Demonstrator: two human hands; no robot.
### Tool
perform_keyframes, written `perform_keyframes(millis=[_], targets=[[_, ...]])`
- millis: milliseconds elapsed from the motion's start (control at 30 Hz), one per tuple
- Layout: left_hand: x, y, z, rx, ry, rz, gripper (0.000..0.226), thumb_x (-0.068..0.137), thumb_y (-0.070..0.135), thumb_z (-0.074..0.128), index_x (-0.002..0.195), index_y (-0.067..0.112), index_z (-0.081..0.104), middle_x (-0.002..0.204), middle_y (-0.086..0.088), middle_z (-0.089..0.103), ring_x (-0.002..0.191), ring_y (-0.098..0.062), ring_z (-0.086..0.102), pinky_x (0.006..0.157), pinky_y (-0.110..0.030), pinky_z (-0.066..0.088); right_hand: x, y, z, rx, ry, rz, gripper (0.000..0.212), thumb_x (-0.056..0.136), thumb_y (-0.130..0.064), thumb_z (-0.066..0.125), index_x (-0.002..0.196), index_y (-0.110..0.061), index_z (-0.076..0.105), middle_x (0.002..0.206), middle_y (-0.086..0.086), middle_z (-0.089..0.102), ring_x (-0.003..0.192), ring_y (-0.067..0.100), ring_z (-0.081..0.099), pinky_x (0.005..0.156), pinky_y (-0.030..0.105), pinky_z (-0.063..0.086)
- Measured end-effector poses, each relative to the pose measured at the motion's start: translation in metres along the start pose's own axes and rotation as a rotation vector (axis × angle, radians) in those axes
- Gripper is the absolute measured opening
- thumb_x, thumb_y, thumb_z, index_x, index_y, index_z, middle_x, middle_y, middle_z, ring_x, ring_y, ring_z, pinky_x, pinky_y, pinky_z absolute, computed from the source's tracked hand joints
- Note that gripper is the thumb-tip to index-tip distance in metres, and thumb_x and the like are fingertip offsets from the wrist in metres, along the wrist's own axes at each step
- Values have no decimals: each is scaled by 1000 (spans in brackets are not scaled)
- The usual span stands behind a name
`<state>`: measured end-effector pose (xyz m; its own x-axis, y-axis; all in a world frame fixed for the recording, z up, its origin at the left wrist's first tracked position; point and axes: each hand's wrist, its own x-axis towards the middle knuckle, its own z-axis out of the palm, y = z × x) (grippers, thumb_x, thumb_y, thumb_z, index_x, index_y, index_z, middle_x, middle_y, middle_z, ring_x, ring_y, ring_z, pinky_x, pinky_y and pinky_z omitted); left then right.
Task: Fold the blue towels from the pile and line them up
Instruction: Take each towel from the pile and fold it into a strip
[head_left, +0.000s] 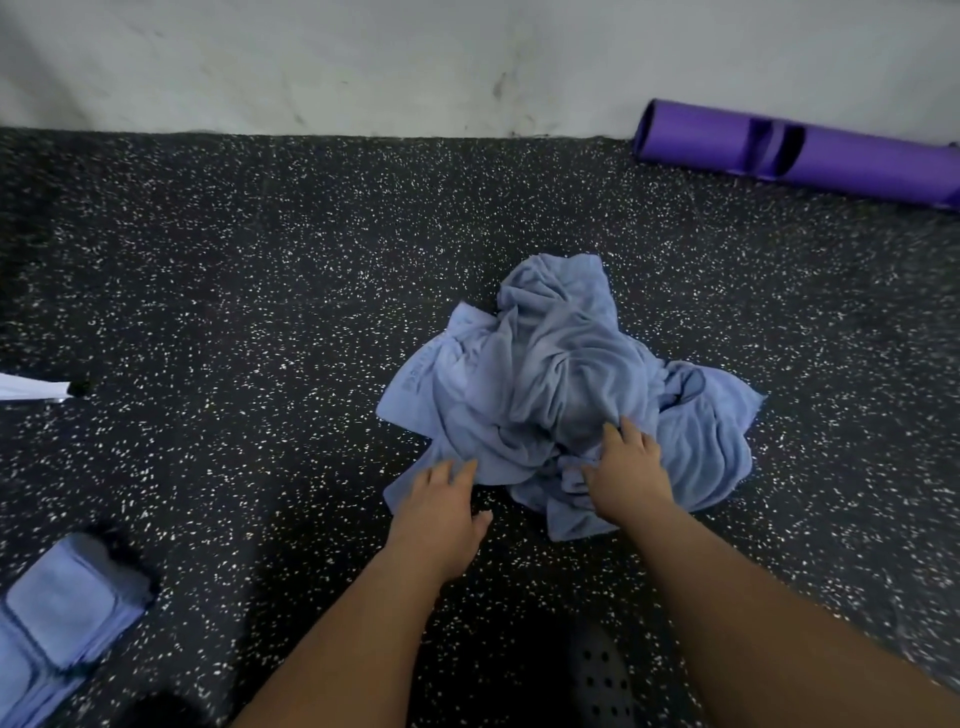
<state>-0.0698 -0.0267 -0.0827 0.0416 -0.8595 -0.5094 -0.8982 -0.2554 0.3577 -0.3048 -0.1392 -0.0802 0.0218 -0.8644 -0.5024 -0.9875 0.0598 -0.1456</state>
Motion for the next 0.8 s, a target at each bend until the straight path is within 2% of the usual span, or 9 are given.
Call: perform_keyframes(millis=[67,167,233,300,333,467,600,700,800], targets=[[-1,3,-4,5,16,17,77,106,54,50,168,24,15,173,-6,20,159,-30,17,128,-45,23,-4,0,-7,40,77,-23,63,108,-26,47,166,-18,25,174,1,16,158,30,18,123,50,34],[-6,9,-18,6,51,46,77,105,53,52,168,25,16,172,-4,22,157,-29,19,127,-45,27,-15,-3,-26,156,247,-85,48,108,-24,49,156,-20,49,162,0,45,147,27,40,115,46,44],[-10,16,-33,-7,72,69,75,105,50,53,167,26,18,171,-3,22,156,-28,21,126,-46,30,-27,-9,-45,255,336,-129,37,105,-26,58,142,-26,65,142,0,64,126,24,59,99,43,55],[-17,24,-52,-4,100,100,75,105,48,55,167,27,19,170,-2,24,155,-27,23,124,-47,32,-42,-17,-68,386,370,-146,26,101,-28,66,126,-32,74,119,-5,75,93,17,70,77,37,59],[-21,28,-61,-2,117,118,75,104,47,55,167,27,19,170,-1,25,154,-26,24,124,-46,32,-50,-21,-80,434,376,-166,22,100,-27,69,119,-34,77,112,-9,77,84,13,69,73,35,59],[-47,42,-99,-12,177,169,74,105,46,56,167,26,21,168,1,28,154,-25,26,124,-42,32,-81,-34,-128,498,369,-286,18,93,-23,79,96,-41,79,95,-18,78,88,4,71,84,33,59],[-84,58,-143,-22,257,229,71,103,50,59,163,25,30,165,-1,35,151,-27,33,124,-44,33,-117,-47,-172,595,369,-393,12,89,-22,85,95,-32,83,87,-16,79,85,2,74,86,35,62],[-117,68,-175,-48,353,277,72,101,54,62,162,25,36,161,-1,44,147,-26,41,121,-45,38,-149,-58,-200,679,370,-443,13,87,-22,87,94,-32,84,88,-13,80,85,4,76,85,38,64],[-150,74,-203,-125,453,339,69,97,59,64,156,28,45,152,2,55,139,-21,51,114,-45,46,-182,-70,-221,753,365,-485,16,87,-19,86,89,-35,83,84,-15,80,80,3,76,75,33,63]])
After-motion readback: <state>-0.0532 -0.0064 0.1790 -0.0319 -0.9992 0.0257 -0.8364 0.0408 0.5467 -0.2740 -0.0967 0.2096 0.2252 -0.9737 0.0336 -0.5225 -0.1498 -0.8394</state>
